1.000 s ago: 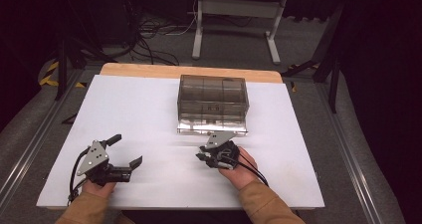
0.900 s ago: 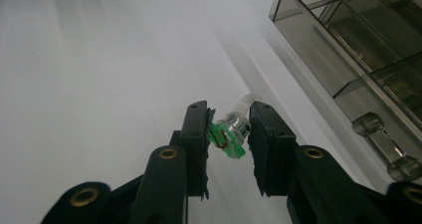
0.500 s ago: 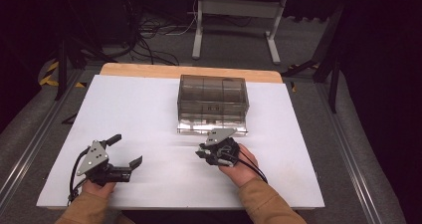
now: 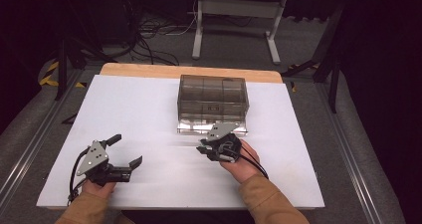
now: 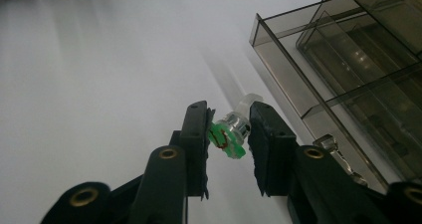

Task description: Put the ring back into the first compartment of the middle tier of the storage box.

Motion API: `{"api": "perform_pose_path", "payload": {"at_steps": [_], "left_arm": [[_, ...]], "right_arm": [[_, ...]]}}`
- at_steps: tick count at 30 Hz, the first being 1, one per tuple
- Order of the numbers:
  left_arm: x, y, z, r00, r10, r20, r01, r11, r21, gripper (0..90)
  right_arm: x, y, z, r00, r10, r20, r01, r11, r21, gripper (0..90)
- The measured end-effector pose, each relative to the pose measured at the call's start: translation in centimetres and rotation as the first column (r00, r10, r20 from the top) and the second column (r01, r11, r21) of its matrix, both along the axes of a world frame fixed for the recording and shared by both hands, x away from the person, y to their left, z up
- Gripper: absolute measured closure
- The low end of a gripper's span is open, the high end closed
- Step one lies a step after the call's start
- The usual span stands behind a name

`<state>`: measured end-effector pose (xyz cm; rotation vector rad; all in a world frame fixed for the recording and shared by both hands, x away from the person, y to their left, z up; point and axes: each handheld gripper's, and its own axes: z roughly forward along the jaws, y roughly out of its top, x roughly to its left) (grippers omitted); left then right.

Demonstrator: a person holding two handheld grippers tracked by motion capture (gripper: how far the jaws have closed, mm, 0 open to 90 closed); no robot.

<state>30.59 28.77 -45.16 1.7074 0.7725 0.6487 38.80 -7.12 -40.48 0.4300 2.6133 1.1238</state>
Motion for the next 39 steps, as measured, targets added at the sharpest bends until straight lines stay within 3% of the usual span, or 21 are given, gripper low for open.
{"api": "perform_pose_path", "payload": {"at_steps": [20,39], "left_arm": [[-0.1,0.0,0.0,1.0000,0.001,-0.003,-0.001,1.0000,-0.004,1.0],[-0.1,0.0,0.0,1.0000,-0.001,-0.002,0.001,1.0000,-0.006,0.9]], "right_arm": [[1.6,0.7,1.3,0.9996,-0.017,0.021,0.017,1.000,0.001,69.9],[4.1,2.4,2.0,0.9983,-0.048,0.031,0.050,0.998,-0.046,69.9]]}}
